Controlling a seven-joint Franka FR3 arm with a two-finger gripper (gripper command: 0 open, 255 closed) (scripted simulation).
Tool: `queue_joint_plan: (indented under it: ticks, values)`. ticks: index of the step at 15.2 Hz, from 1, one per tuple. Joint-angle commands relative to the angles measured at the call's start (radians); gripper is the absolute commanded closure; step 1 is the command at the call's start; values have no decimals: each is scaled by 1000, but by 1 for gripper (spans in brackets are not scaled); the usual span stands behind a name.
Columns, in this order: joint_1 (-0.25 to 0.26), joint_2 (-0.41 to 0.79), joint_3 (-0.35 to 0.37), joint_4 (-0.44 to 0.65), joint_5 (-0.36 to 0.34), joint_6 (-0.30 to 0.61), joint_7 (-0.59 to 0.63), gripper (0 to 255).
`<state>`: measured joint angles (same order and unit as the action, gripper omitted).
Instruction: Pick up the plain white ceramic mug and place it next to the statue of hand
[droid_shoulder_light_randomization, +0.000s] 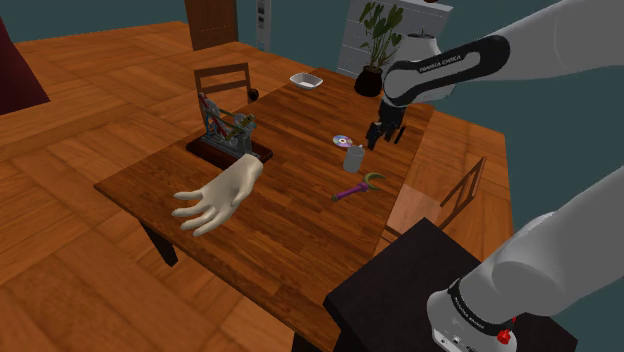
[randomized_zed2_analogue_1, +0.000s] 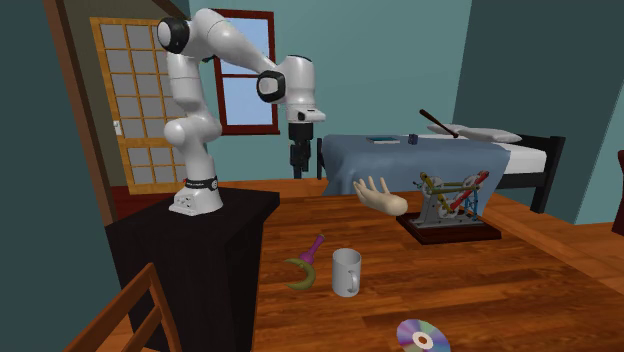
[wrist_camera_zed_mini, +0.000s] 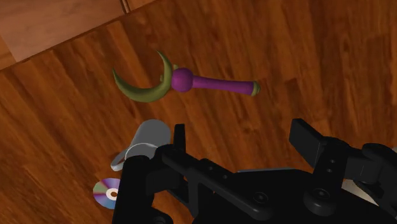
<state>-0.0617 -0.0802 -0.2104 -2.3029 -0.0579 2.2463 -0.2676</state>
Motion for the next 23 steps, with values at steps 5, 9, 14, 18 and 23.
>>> queue_joint_plan:
  ticks: [5,9,14,18,23]
  values:
    - [-20,244,-15,145,90,110,-76,0]
    - [-50,401,-6,267,152,150,-123,0]
    - [-98,596,18,451,214,169,-165,0]
    - [-130,725,36,590,240,164,-180,0]
    - [-136,777,45,604,250,202,-186,0]
